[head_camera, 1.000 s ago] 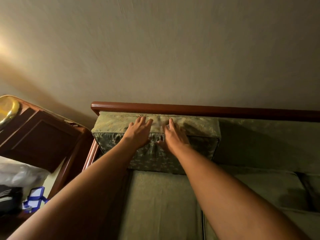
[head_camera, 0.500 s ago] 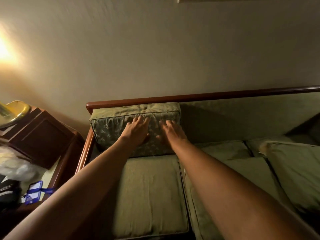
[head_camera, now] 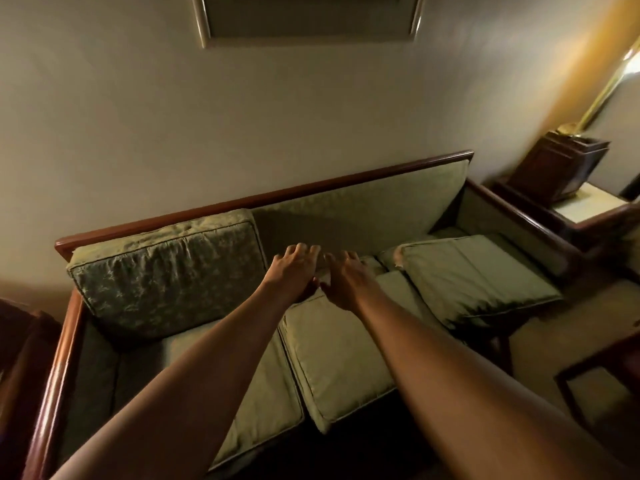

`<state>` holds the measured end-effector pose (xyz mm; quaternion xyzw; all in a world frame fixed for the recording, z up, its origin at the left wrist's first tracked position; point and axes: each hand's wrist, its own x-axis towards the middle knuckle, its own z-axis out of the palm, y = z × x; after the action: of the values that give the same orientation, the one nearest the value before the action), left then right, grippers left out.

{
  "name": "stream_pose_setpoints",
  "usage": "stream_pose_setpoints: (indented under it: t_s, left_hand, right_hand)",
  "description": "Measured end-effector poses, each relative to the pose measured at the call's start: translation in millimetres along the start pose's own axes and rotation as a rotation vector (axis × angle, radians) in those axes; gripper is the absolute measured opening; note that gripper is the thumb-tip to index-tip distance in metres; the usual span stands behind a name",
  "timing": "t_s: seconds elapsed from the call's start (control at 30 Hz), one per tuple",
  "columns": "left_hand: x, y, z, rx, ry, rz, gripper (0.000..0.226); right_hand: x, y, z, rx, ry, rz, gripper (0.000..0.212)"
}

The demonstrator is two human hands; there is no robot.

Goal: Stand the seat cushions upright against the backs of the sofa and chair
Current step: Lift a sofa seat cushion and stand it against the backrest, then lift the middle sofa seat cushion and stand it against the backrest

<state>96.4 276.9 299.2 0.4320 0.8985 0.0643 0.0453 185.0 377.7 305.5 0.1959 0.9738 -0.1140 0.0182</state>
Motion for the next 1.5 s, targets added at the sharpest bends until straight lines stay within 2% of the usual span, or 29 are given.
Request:
stream_pose_setpoints:
  t_s: [0.13, 0.33, 0.5, 0.63, 0.77, 1.03, 1.3, 1.5]
  left_hand:
    - [15.8, 64.7, 7.2, 0.018, -0.045, 0.056, 0.069]
    - [38.9, 170.8, 23.3, 0.033, -0.089, 0.097, 0.065]
    - [54.7, 241.9, 42.0, 0.057, -0.125, 0.082, 0.066]
    - [66.6, 271.7, 58.1, 0.038, -0.131, 0.033, 0.066]
    - [70.4, 264.0, 80.6, 0.007, -0.164, -0.064, 0.068]
    - [95.3, 187.5, 148.3, -0.016, -0.26, -0.23, 0.064]
    - [126.5, 173.3, 216.6, -0.093, -0.369, -0.293, 0.058]
    - [119.7, 175.1, 294.2, -0.102, -0.508, -0.376, 0.05]
  right_hand:
    - [-25.9, 63.9, -15.9, -0.043, 0.028, 0.099, 0.064]
    - [-75.8, 171.2, -31.2, -0.027, 0.04, 0.186, 0.06]
    - [-107.9, 253.7, -38.3, -0.056, -0.013, 0.21, 0.057]
    - [-107.6, 296.6, -36.7, -0.086, -0.07, 0.175, 0.06]
    - [-78.6, 299.4, -18.6, -0.084, -0.121, 0.104, 0.052]
    - [1.9, 258.2, 52.3, -0.068, -0.2, -0.117, 0.049]
    - [52.1, 293.5, 106.6, -0.098, -0.335, -0.112, 0.046]
    - [52.4, 317.2, 190.5, -0.114, -0.497, -0.186, 0.046]
